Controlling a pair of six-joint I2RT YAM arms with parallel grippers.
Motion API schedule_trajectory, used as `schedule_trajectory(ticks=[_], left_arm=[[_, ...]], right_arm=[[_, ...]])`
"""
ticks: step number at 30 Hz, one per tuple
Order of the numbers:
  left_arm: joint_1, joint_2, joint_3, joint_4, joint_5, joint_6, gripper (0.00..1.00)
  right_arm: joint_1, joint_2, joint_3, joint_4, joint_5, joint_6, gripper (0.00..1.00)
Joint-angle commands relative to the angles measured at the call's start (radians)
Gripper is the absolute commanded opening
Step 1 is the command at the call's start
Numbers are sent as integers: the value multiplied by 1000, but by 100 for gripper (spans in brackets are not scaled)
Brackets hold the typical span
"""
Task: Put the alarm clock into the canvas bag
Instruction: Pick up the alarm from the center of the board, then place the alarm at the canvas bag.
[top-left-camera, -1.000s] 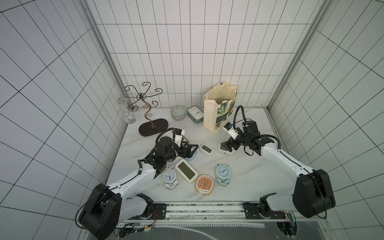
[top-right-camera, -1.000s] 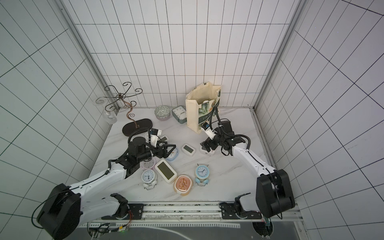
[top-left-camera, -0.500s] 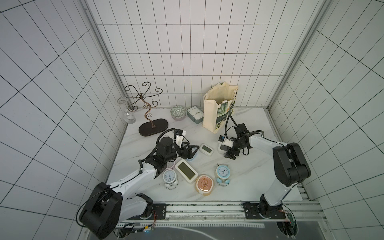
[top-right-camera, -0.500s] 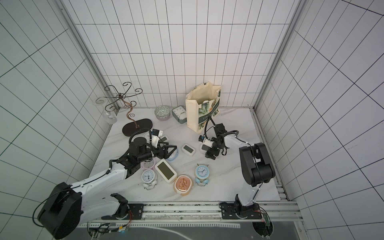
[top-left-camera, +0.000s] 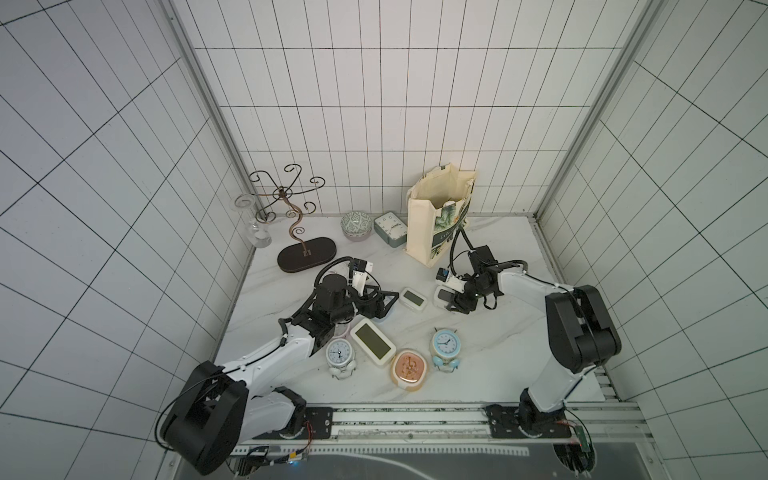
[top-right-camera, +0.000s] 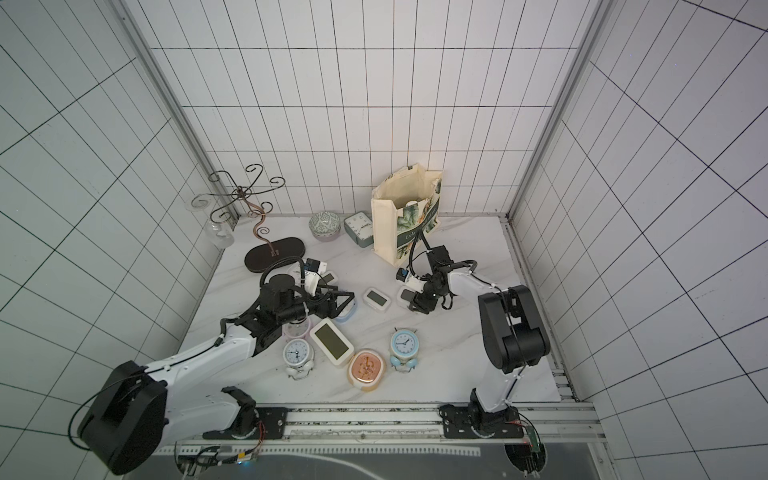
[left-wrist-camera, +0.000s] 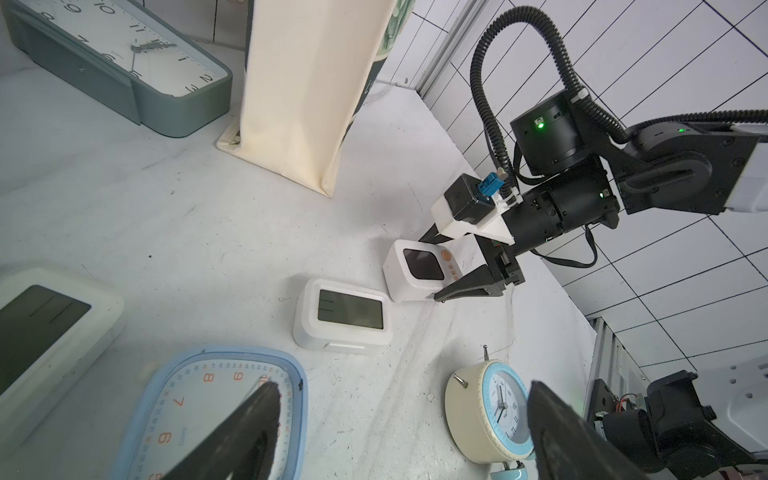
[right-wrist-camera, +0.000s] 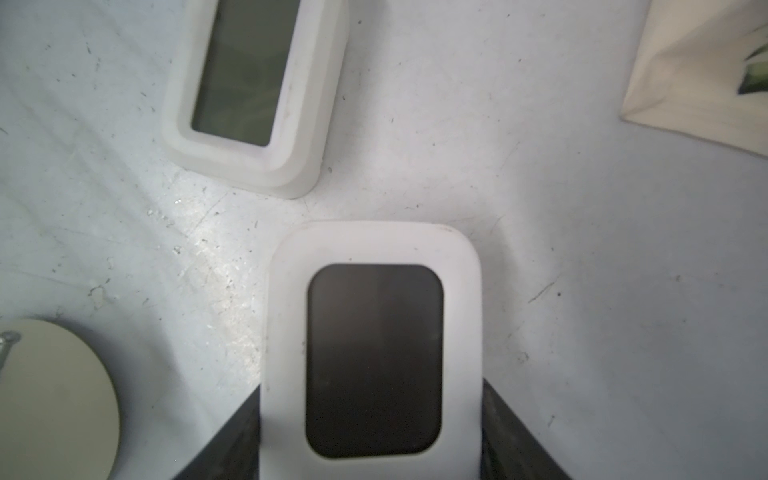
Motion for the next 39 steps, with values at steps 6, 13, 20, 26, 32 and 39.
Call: schedule_trajectory(ticks=[6,13,20,26,32,39], left_arm=[[-2,-2,-10,34,0,-6,90],[-2,-47,-42,106,-15,-34,89],[-4,-168,-63,211,-64,-76,89],[-4,-188,-36,220,-92,-91,90],[-4,-139,-25,220,-89,-77,89],[-4,-88,-11,223,-86,-52,89]], right_arm=[[10,-256,30,117,-81,389,36],[-13,-411,260,165,-49,831,31],[-16,-207,659,87,36,1001,32],[-16,35,930,71,288,1176,33],[-21,349,1315,6,406,1224,31],[-45,554,1464,51,441,1256,27]])
